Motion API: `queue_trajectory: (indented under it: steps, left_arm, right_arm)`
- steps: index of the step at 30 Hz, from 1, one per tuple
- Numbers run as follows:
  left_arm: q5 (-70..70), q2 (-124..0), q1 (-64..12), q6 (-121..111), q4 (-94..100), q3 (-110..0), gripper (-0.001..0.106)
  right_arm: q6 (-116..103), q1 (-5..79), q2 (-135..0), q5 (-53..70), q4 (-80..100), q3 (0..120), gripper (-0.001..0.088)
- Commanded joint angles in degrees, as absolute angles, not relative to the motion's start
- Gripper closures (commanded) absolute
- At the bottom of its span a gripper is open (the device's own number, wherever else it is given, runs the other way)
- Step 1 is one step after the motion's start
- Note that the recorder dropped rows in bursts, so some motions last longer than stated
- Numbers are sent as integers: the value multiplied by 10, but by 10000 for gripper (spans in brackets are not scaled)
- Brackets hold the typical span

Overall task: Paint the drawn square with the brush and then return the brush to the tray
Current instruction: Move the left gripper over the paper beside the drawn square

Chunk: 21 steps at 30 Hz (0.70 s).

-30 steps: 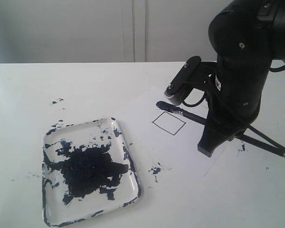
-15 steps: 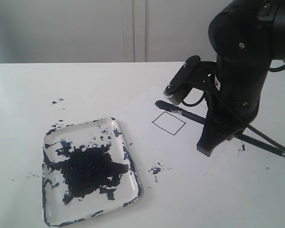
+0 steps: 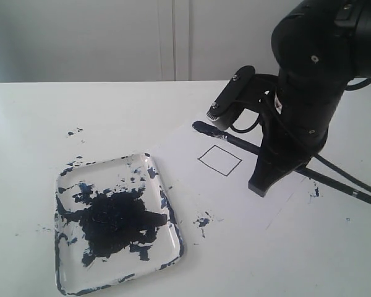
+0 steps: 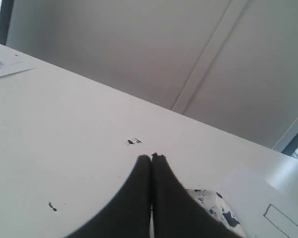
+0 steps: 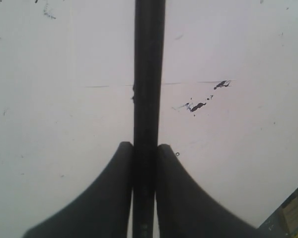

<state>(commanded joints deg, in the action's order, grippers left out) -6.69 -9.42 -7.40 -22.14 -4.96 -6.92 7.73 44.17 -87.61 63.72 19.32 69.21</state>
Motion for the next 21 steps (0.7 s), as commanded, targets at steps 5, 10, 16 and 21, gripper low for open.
queue_trajectory:
  steps: [5, 10, 16, 21]
  left_arm:
    - [-124, -234, -128, -224, -29, -115, 1050]
    - [-139, -383, -175, -224, 5, -194, 1050]
    - [-148, -549, -221, -225, 101, -293, 1050]
    - [-161, -653, -244, -225, 110, -358, 1050]
  right_arm:
    - [73, 442, -876, 637, 193, 692, 868]
    - [73, 442, -876, 640, 193, 692, 868]
    - [73, 441, -876, 663, 195, 692, 868]
    - [73, 440, -876, 675, 216, 692, 868]
